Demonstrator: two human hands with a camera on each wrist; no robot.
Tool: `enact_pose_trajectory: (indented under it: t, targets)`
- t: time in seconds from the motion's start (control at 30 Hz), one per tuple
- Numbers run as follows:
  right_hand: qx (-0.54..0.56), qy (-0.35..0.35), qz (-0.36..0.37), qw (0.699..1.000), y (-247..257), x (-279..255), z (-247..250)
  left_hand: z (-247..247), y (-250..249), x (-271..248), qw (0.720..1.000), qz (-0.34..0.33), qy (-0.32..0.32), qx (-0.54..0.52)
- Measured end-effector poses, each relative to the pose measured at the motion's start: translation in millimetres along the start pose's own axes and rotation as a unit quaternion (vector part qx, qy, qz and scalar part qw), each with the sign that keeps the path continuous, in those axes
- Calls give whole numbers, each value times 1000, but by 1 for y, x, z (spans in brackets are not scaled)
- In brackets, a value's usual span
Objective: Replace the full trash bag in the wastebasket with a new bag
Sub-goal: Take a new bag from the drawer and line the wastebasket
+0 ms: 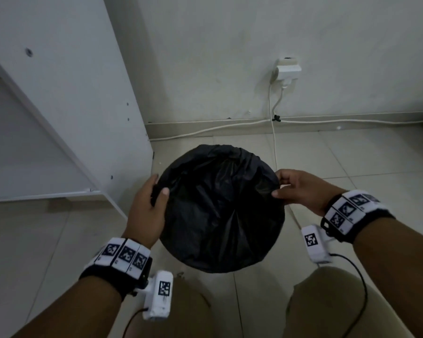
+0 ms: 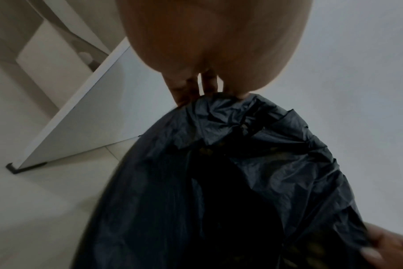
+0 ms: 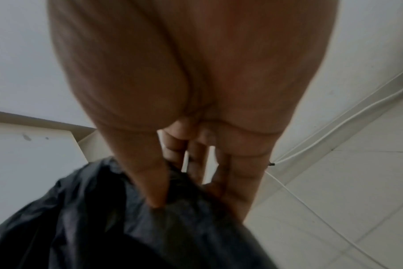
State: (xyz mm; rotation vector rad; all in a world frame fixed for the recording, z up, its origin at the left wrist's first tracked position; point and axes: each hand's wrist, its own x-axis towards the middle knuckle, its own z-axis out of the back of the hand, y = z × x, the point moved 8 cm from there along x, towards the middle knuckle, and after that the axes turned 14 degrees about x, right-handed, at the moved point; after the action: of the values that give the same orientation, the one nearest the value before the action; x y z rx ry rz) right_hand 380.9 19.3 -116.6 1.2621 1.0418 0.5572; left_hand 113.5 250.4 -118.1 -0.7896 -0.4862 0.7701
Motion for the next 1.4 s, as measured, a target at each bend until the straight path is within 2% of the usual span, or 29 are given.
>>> enact_pose_trajectory:
  t: [0.1,0.17,0.2,0.27,0.33,0.37,0.4,0.43,0.5,0.53,0.6,0.73,0.8,0.83,0.9,0.93,1.0,1.03,1.07,1.17,1.2,1.3,1.4]
  targets:
    - [-172,-31,18,984,20,6,3,0,2,5,996,-50,-16,75]
    - [-282,-89,26,955,32,8,6,-3,8,-1,994,-43,-13,103]
    - [-297,-121,36,947,36,8,6,-4,8,-4,993,-43,-8,109]
    - [-285,-207,81,933,46,1,4,-5,6,-8,993,-46,4,111]
    - [-245,-345,161,892,59,-19,-2,-3,3,-12,992,-57,7,111]
    - [-201,-409,190,870,60,-32,-9,-2,3,-14,993,-58,7,104]
    - [-136,-448,191,863,52,-39,-18,-1,3,-16,994,-56,7,97]
    - [-46,-452,173,874,38,-38,-31,0,2,-19,994,-53,10,92]
    - [191,-393,85,896,-1,-18,-67,-2,4,-22,995,-48,22,91]
    - [289,-351,37,890,-16,-8,-86,-1,3,-26,995,-47,25,89]
    - [400,-284,-19,871,-34,14,-116,1,4,-30,995,-40,33,86]
    - [508,-229,-30,830,-45,63,-146,7,14,-38,996,-15,42,73]
    - [542,-181,-50,819,-48,87,-166,11,17,-42,997,-2,45,64]
    - [544,-173,-56,819,-51,97,-172,12,17,-42,997,5,47,57]
    - [538,-203,-75,815,-59,114,-174,16,15,-41,997,13,48,52]
    - [552,-191,-87,807,-61,122,-178,18,15,-39,997,16,48,52]
    - [617,-125,-121,768,-64,136,-190,21,15,-36,997,26,50,48]
    - [621,-116,-139,762,-68,140,-190,22,17,-33,997,33,50,45]
    - [604,-122,-147,774,-70,140,-189,24,18,-31,997,40,49,43]
    - [427,-168,-159,874,-68,125,-182,28,22,-25,996,49,51,47]
    - [368,-192,-151,897,-71,121,-176,30,23,-25,996,54,53,48]
    - [274,-224,-168,920,-87,108,-176,32,26,-25,994,73,62,44]
    - [293,-178,-213,915,-106,116,-204,31,28,-29,992,88,73,49]
